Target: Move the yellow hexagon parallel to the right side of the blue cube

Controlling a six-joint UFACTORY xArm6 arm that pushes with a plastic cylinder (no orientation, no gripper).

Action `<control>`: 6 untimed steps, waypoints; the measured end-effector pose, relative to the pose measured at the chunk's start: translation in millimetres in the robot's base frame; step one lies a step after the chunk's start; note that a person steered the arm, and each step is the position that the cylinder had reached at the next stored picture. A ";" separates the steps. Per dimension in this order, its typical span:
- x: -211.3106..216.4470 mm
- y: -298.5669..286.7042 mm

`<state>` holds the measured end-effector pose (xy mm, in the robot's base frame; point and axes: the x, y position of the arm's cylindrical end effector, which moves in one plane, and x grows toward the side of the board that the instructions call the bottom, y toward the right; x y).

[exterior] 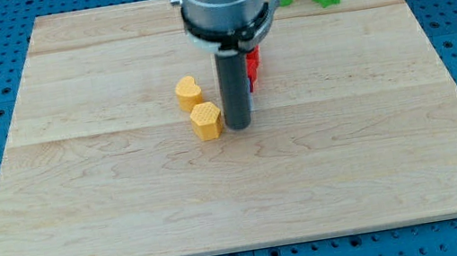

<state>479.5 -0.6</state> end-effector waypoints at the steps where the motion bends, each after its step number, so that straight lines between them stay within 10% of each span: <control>1: 39.2 -59.3; 3: -23.6 -107.7; 6: -9.7 94.0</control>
